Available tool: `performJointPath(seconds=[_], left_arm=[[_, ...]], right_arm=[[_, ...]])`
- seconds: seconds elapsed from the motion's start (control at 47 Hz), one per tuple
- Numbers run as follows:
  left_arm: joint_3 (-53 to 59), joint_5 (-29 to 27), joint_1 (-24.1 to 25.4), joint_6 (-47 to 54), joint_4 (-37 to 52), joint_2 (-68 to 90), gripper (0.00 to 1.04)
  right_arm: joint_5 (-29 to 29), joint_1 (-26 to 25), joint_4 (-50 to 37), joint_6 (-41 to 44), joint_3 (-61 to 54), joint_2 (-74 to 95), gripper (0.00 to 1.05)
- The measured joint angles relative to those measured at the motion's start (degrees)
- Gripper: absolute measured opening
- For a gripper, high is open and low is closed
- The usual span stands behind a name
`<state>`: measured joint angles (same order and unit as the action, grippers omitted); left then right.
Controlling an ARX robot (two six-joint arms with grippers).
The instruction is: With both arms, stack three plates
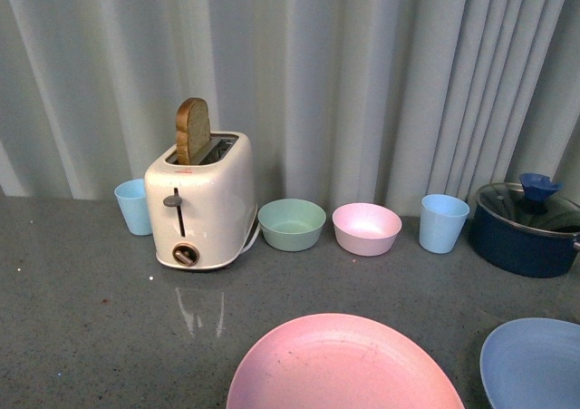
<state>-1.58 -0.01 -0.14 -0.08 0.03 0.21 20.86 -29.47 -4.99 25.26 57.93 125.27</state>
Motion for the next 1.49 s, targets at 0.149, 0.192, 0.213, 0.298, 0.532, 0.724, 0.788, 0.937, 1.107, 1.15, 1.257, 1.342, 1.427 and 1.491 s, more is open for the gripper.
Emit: performJointPath(seconds=[0.149, 0.192, 0.213, 0.298, 0.532, 0.724, 0.788, 0.937, 1.107, 1.15, 1.257, 1.342, 1.427, 1.491], left_arm=[[0.00, 0.00, 0.00, 0.00, 0.00, -0.02, 0.98], [0.00, 0.00, 0.00, 0.00, 0.00, -0.02, 0.98], [0.00, 0.00, 0.00, 0.00, 0.00, -0.02, 0.98], [0.00, 0.00, 0.00, 0.00, 0.00, 0.00, 0.98], [0.00, 0.02, 0.00, 0.00, 0.00, 0.00, 0.98], [0.00, 0.02, 0.00, 0.00, 0.00, -0.02, 0.98], [0.00, 0.00, 0.00, 0.00, 0.00, 0.00, 0.98], [0.00, 0.00, 0.00, 0.00, 0.00, -0.02, 0.98], [0.00, 0.00, 0.00, 0.00, 0.00, -0.02, 0.98], [0.00, 0.02, 0.00, 0.00, 0.00, -0.02, 0.98], [0.00, 0.02, 0.00, 0.00, 0.00, 0.00, 0.98], [0.00, 0.00, 0.00, 0.00, 0.00, -0.02, 0.98], [0.00, 0.02, 0.00, 0.00, 0.00, 0.00, 0.98], [0.00, 0.02, 0.00, 0.00, 0.00, -0.02, 0.98]], right_arm=[[0.74, -0.07, -0.37, -0.52, -0.07, -0.02, 0.13], [1.49, -0.20, -0.44, -1.16, -0.07, -0.04, 0.08], [2.23, -0.44, -0.46, -1.62, -0.15, -0.04, 0.06], [3.28, -0.68, -0.55, -2.49, -0.52, -0.15, 0.04], [5.75, -1.90, -1.16, -3.76, -3.08, -2.47, 0.04], [6.86, -3.65, -0.33, -3.63, -3.63, -4.13, 0.04], [7.32, -5.29, 0.66, -3.21, -3.65, -5.18, 0.03], [8.48, -8.48, 2.16, -2.69, -3.63, -8.20, 0.03], [9.99, -9.86, 3.02, -2.82, -3.43, -11.91, 0.03], [10.78, -9.88, 3.13, -3.21, -3.23, -13.29, 0.03], [12.74, -8.68, 2.69, -5.38, -2.80, -17.75, 0.03], [13.53, -7.17, 1.77, -7.41, -2.80, -20.24, 0.03], [13.66, -5.05, 0.35, -9.81, -2.91, -22.38, 0.03], [13.68, -2.82, -1.20, -12.00, -3.19, -23.89, 0.03]])
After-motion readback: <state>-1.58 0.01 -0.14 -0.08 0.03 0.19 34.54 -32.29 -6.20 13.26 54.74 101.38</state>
